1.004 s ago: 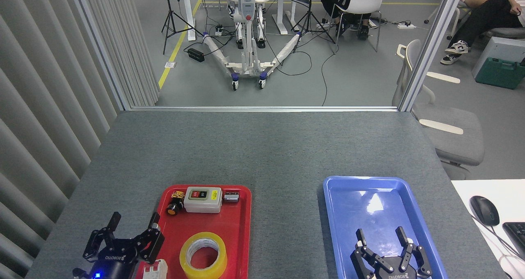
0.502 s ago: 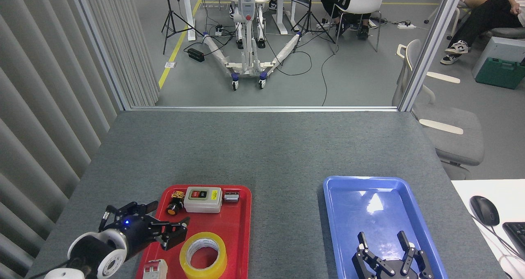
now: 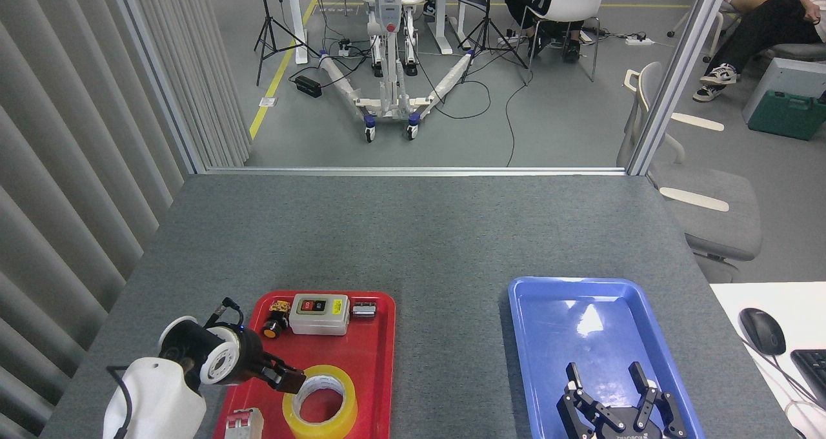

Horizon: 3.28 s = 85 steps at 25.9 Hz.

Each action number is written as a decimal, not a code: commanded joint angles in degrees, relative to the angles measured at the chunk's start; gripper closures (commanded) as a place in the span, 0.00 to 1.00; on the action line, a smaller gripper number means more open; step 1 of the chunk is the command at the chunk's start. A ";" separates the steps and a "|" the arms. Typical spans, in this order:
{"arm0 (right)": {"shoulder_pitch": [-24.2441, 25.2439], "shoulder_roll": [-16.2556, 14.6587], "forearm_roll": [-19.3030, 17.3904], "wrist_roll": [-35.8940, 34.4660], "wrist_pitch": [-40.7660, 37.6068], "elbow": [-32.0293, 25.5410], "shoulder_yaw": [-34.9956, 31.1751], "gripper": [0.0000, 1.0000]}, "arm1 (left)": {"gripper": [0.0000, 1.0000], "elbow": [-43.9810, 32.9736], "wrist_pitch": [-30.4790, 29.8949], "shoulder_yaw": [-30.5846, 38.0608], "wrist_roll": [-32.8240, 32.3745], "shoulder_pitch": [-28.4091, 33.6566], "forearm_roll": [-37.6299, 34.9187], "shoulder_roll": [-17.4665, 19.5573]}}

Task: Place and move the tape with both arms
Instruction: 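Grasp the yellow tape roll with the left gripper, then lift the tape and carry it toward the right gripper, then grasp the tape with the right gripper and release the left gripper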

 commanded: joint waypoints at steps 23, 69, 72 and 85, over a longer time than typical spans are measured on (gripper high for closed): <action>0.44 0.78 0.53 -0.09 -0.05 0.24 -0.12 0.00 | 0.21 13.58 0.41 -1.37 -5.24 -4.92 0.13 -4.77; 1.76 0.08 3.43 -9.15 -38.90 -5.91 4.54 0.00 | 1.00 8.75 -20.25 -3.04 15.59 2.72 53.48 -15.23; 1.67 0.08 5.54 -9.06 -38.90 -5.91 7.09 0.01 | 1.00 8.92 -20.69 -3.83 15.50 2.72 53.13 -15.23; 1.67 0.52 6.59 -10.11 -38.90 -5.64 11.13 0.70 | 0.70 8.92 -20.78 -4.62 15.68 3.51 52.86 -15.14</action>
